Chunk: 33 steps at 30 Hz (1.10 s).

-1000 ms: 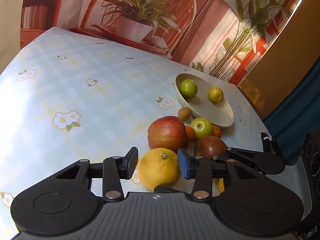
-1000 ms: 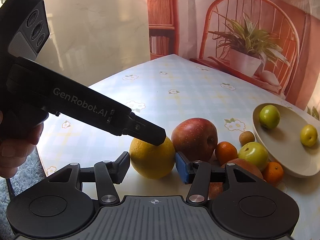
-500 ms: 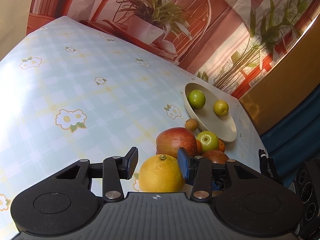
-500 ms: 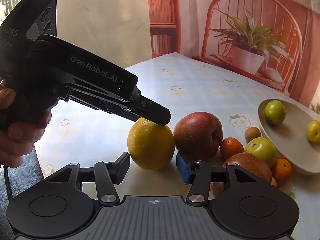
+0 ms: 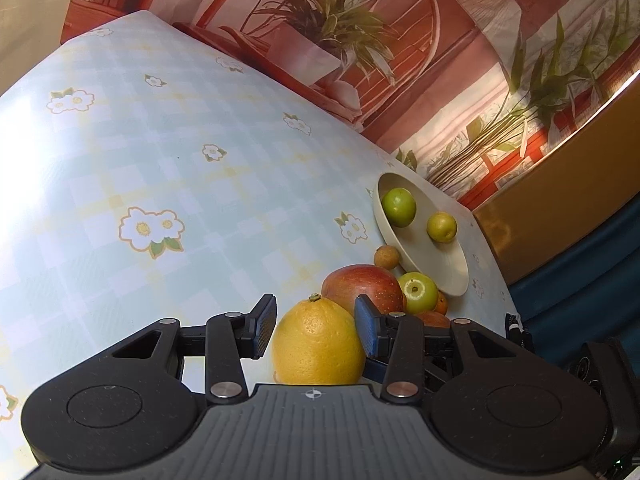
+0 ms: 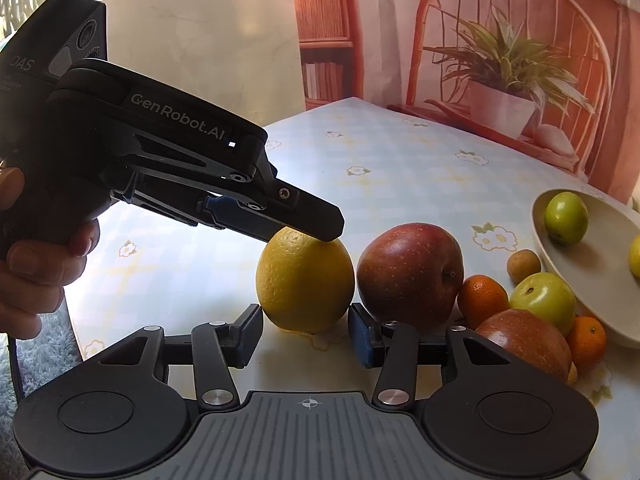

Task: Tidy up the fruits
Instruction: 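Close the left gripper around the large yellow lemon, then lift the lemon with the left gripper and carry it over the plate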

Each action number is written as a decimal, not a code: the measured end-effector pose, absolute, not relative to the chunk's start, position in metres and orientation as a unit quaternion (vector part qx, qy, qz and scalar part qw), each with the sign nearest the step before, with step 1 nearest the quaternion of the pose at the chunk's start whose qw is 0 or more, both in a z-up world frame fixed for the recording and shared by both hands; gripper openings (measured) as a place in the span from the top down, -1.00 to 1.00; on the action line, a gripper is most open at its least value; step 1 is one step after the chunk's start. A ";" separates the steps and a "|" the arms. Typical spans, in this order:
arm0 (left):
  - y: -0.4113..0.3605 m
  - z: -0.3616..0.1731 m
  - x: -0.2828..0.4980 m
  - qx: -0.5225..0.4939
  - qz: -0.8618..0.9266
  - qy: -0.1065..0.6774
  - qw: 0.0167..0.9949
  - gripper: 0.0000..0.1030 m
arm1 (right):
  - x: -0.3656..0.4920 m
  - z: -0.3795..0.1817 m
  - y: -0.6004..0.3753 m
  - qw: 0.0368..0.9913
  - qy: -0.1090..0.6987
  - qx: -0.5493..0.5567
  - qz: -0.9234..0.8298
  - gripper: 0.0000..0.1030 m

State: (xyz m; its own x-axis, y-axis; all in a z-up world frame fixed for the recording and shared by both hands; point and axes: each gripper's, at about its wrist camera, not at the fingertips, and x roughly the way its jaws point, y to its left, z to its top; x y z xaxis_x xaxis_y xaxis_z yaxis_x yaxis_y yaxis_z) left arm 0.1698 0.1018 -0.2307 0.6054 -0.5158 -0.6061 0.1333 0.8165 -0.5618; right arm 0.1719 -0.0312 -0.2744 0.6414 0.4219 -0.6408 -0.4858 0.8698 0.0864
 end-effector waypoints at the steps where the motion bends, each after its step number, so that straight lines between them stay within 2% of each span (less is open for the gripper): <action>1: 0.102 -0.232 0.171 -0.241 -0.190 0.404 0.861 0.12 | 0.172 -0.275 -0.031 0.905 0.341 -0.049 0.251 0.16; 11: 0.105 -0.238 0.174 -0.259 -0.193 0.408 0.854 0.12 | 0.176 -0.277 -0.024 0.904 0.343 -0.060 0.246 0.12; 21: 0.102 -0.206 0.167 -0.262 -0.204 0.372 0.867 0.13 | 0.162 -0.245 -0.036 0.921 0.295 -0.056 0.246 0.13; 33: 0.018 -0.176 0.205 -0.198 -0.271 0.361 0.870 0.13 | 0.167 -0.213 -0.114 0.941 0.278 -0.047 0.187 0.13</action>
